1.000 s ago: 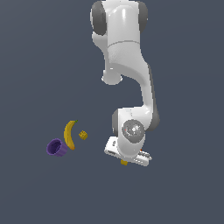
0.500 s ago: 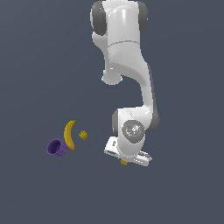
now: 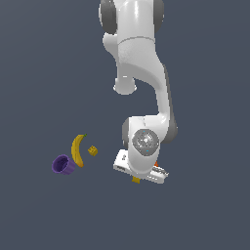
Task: Pick up a designated object from a clutter of objects.
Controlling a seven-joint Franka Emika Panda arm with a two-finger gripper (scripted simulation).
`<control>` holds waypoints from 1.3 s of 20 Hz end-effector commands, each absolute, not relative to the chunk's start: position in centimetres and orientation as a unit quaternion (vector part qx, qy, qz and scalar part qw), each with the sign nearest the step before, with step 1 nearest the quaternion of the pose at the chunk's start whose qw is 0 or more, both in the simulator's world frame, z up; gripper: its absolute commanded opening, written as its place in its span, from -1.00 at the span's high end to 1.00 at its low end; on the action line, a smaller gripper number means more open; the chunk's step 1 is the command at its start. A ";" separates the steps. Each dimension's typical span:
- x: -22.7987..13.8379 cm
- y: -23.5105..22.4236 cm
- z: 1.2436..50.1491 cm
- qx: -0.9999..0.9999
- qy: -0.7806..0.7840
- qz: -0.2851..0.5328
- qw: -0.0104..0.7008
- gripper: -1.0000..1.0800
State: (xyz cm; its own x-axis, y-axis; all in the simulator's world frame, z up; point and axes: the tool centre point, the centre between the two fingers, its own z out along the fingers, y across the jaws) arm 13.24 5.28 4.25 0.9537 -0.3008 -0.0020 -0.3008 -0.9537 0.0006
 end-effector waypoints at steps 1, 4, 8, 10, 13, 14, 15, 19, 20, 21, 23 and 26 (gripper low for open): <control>13.3 4.5 5.7 0.988 -0.153 0.000 0.000 1.00; 13.2 3.3 8.0 0.988 -0.153 0.000 0.000 1.00; 13.1 1.2 11.9 0.988 -0.153 0.000 0.000 1.00; 13.0 0.0 14.1 0.988 -0.153 0.000 0.000 1.00; 12.9 -1.8 17.4 0.988 -0.153 0.000 0.000 1.00; 12.9 -2.3 18.5 0.988 -0.153 0.000 -0.001 1.00; 12.9 -2.9 19.6 0.988 -0.153 0.000 -0.001 1.00; 12.8 -5.2 23.9 0.988 -0.153 0.000 -0.001 1.00; 12.8 -5.7 25.0 0.988 -0.153 0.000 -0.001 1.00; 12.8 -6.3 26.0 0.988 -0.153 0.000 -0.001 1.00; 12.8 -7.4 28.1 0.988 -0.153 0.000 -0.001 1.00; 12.8 -9.0 31.2 0.988 -0.153 0.000 -0.001 1.00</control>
State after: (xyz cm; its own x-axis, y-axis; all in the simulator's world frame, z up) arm 12.85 -8.22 29.59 0.9532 -0.3022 -0.0001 -0.3022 -0.9532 -0.0010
